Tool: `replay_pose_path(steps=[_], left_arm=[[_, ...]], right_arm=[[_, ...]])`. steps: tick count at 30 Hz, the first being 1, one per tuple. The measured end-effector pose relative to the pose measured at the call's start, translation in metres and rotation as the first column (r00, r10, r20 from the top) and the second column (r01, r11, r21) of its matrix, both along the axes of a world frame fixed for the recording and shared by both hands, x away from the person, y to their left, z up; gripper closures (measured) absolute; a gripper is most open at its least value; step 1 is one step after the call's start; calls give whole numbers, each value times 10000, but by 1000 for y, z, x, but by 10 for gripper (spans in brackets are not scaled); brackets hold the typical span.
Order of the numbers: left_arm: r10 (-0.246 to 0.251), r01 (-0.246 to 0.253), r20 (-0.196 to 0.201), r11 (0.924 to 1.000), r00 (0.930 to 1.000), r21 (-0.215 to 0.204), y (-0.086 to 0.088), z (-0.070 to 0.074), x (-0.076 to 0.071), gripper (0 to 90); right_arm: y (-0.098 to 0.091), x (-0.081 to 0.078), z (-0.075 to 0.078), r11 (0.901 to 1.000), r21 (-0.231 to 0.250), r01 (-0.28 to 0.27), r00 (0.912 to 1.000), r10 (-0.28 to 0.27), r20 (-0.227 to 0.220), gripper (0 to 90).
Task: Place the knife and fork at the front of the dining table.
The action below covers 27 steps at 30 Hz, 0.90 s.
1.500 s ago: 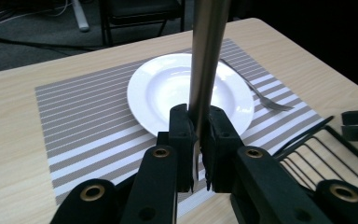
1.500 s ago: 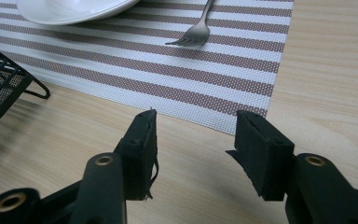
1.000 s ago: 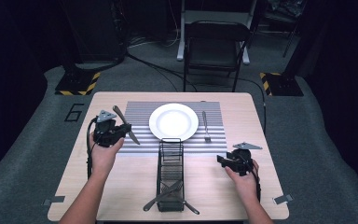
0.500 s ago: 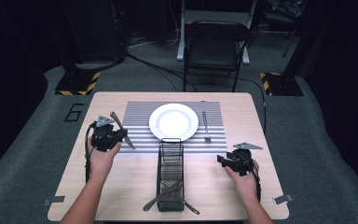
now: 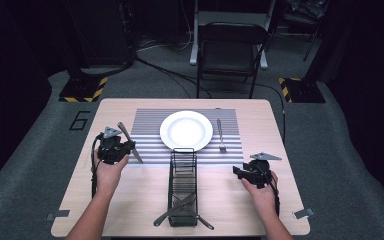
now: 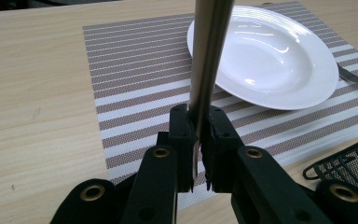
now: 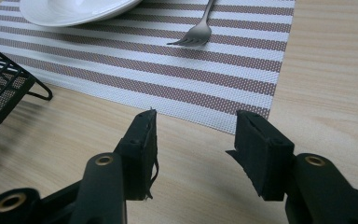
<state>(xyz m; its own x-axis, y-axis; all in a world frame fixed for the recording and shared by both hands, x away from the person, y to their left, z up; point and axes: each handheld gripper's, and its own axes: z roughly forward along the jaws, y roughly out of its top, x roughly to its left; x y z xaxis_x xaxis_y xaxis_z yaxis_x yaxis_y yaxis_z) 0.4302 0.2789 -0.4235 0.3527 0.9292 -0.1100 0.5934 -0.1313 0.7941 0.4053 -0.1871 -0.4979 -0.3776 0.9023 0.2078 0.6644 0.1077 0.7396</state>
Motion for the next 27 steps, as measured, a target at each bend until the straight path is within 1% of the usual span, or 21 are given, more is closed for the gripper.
replay_pose_path(steps=[9,14,21,23,27], left_arm=[[-25,24,83,10000,10000,64,-8,0,11,826],[142,-139,337,9999,9993,-89,-11,-4,16,826],[363,-350,490,9990,9981,-272,-11,-8,23,826],[444,-423,556,9984,9975,-387,-11,-10,26,827],[551,-521,574,9973,9968,-527,-10,-12,29,827]], right_arm=[[0,0,0,10000,1,-4,10000,4,2,487],[-1,0,0,10000,15,-4,10000,4,5,487],[-3,0,0,10000,52,57,10000,-57,-11,487],[-3,0,0,10000,51,58,10000,-58,-10,487],[-3,0,0,10000,64,48,10000,-48,-49,487]])
